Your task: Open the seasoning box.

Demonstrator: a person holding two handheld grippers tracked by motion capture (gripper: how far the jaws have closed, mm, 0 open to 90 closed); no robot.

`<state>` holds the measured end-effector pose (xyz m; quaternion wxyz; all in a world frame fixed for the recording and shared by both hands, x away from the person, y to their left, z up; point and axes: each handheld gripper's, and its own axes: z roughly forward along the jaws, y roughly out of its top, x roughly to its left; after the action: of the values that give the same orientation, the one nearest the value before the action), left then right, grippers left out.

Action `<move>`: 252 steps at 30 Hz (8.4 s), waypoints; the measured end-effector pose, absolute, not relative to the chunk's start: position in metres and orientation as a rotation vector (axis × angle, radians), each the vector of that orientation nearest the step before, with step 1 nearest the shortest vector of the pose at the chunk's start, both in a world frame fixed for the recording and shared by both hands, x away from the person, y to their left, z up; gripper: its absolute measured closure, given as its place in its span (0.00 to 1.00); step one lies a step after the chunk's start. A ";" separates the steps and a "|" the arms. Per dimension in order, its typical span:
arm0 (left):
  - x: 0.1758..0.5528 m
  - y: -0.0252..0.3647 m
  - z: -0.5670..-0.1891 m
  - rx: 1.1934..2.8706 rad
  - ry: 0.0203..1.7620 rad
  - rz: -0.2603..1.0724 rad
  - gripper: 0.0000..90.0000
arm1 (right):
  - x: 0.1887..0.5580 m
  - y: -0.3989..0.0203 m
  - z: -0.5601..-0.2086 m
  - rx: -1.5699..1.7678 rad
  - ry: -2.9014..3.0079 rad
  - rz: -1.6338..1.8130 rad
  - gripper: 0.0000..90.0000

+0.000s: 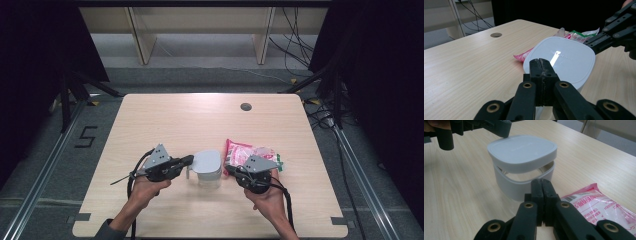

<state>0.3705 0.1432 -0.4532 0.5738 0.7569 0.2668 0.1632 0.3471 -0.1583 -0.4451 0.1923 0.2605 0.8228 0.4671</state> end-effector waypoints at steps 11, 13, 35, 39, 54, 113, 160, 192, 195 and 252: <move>0.370 0.143 -0.454 1.765 0.627 0.380 0.99 | 0.349 -0.150 -0.445 0.738 2.346 1.292 1.00; 0.370 0.144 -0.454 1.764 0.629 0.378 0.99 | 0.349 -0.149 -0.444 0.717 2.353 1.287 1.00; 0.357 0.166 -0.448 1.723 0.690 0.373 0.51 | 0.356 -0.130 -0.426 0.644 2.356 1.293 1.00; 0.347 0.176 -0.451 1.749 0.700 0.400 0.45 | 0.357 -0.119 -0.423 0.615 2.353 1.314 1.00; 0.332 0.177 -0.472 1.834 0.731 0.415 0.36 | 0.355 -0.078 -0.412 0.536 2.361 1.360 1.00; 0.321 0.175 -0.505 1.830 0.807 0.369 0.33 | 0.320 -0.251 -0.487 1.529 2.004 1.233 0.34; 0.323 0.174 -0.507 1.848 0.804 0.359 0.34 | 0.389 -0.249 -0.493 1.491 2.022 1.308 1.00; 0.322 0.169 -0.508 1.851 0.798 0.341 0.34 | 0.384 -0.305 -0.496 1.744 1.794 1.347 0.69; 0.322 0.170 -0.508 1.845 0.816 0.351 0.34 | 0.376 -0.306 -0.498 1.760 1.774 1.344 0.66; 0.303 0.139 -0.504 1.893 0.690 0.354 0.32 | 0.356 -0.261 -0.438 1.235 1.924 1.467 1.00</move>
<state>0.3034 0.1386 -0.5036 0.5212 0.7898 0.2878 0.1475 0.3556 -0.2606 -0.4380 0.2110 0.4443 0.6923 0.5280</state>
